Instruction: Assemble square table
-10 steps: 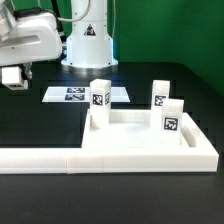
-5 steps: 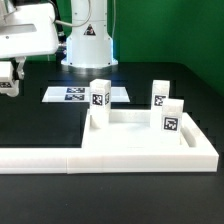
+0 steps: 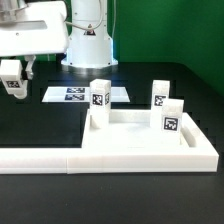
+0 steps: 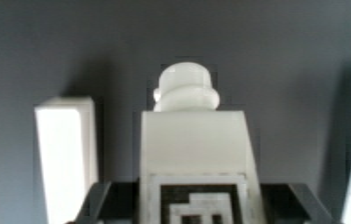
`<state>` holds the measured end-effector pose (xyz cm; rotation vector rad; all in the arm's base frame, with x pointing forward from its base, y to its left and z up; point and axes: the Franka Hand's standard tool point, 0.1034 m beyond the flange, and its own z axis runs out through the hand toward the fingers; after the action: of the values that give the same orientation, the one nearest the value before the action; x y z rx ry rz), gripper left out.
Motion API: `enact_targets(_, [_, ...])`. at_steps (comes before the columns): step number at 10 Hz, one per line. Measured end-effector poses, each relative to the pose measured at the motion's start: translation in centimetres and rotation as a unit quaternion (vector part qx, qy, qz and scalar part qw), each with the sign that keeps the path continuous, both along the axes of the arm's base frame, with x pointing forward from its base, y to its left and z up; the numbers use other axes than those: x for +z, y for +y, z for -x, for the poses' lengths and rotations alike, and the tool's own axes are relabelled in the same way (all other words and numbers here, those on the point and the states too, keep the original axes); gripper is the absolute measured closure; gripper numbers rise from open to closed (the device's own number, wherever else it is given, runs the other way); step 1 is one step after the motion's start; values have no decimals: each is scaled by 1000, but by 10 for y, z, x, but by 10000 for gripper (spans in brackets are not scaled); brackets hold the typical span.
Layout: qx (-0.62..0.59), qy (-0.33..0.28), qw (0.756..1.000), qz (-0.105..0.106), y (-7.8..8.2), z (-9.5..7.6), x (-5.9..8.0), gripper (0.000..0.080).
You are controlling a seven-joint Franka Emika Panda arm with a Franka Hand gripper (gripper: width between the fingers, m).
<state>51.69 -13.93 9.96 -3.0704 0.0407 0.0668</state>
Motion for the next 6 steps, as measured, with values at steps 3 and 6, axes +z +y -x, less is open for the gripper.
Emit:
enact_targets(3, [23,-24,999,5,22,-18,0,512])
enact_targets(6, [23,-23,999,5,22,-17,-1,512])
